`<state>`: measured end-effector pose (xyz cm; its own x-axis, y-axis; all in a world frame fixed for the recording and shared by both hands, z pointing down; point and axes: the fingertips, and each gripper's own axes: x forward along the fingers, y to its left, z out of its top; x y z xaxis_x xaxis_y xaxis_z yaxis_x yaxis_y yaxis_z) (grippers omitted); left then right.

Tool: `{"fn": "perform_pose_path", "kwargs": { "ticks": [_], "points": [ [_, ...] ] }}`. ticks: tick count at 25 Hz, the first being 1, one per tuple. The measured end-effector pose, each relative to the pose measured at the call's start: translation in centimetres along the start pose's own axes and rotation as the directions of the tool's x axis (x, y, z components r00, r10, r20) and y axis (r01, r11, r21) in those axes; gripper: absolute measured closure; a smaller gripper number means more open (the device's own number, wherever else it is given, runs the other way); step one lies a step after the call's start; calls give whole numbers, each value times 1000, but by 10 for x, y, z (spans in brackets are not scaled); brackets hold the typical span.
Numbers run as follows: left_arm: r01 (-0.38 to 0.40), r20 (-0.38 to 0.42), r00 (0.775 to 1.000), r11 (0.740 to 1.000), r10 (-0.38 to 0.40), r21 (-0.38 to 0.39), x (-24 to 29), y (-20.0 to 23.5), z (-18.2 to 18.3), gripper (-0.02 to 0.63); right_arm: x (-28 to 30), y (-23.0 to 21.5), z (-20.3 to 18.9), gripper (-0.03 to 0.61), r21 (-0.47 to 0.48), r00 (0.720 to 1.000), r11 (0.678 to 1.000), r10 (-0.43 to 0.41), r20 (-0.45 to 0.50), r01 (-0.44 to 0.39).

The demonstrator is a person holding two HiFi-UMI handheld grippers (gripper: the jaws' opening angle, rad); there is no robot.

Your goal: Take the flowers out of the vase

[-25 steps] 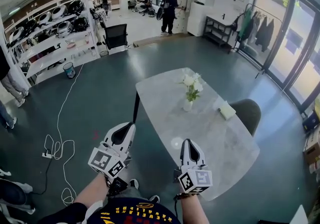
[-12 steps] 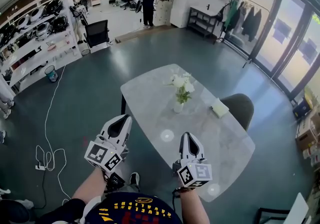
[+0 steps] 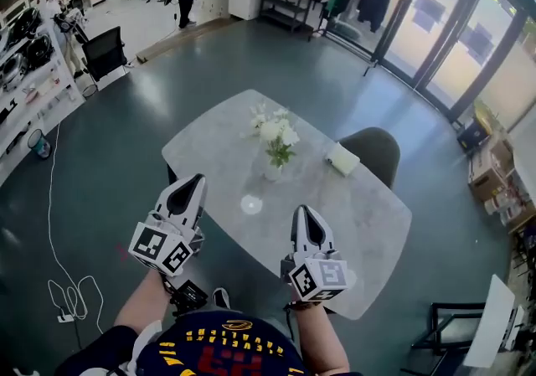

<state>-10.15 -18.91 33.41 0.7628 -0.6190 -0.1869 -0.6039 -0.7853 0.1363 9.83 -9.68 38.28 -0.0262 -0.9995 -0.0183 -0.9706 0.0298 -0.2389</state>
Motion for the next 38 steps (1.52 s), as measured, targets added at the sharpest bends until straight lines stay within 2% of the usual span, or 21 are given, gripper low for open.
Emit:
{"fn": "perform_pose_path", "kwargs": {
  "ticks": [5,10,16,23,27,31,33,38],
  "points": [
    [67,-30,997,996,-69,-63,31,17,-29,609,9,-12,-10,574,-10,996,996,-84,-12,84],
    [97,-68,992,990,-104,-100,60,24,-55,609,18,-27,-20,574,-49,990,990,-134,-38,132],
    [104,-134,984,989,-117,-101,94,31,-97,609,46,-54,-40,574,-26,990,991,-129,-51,128],
    [100,-240,963,989,-123,-106,141,35,-147,607,82,-99,-42,574,33,993,993,-115,-34,116],
    [88,-304,945,988,-123,-127,164,29,-172,589,92,-128,-38,574,64,993,991,-114,-40,116],
    [101,-363,919,982,-155,-163,182,26,-199,470,102,-142,-42,574,71,992,991,-112,-54,116],
    [105,-394,902,974,-178,-200,192,28,-216,425,109,-147,-49,574,78,991,990,-115,-64,120],
    [111,-477,845,953,-240,-284,214,31,-266,374,120,-160,-64,574,93,984,982,-152,-96,161]
  ]
}}
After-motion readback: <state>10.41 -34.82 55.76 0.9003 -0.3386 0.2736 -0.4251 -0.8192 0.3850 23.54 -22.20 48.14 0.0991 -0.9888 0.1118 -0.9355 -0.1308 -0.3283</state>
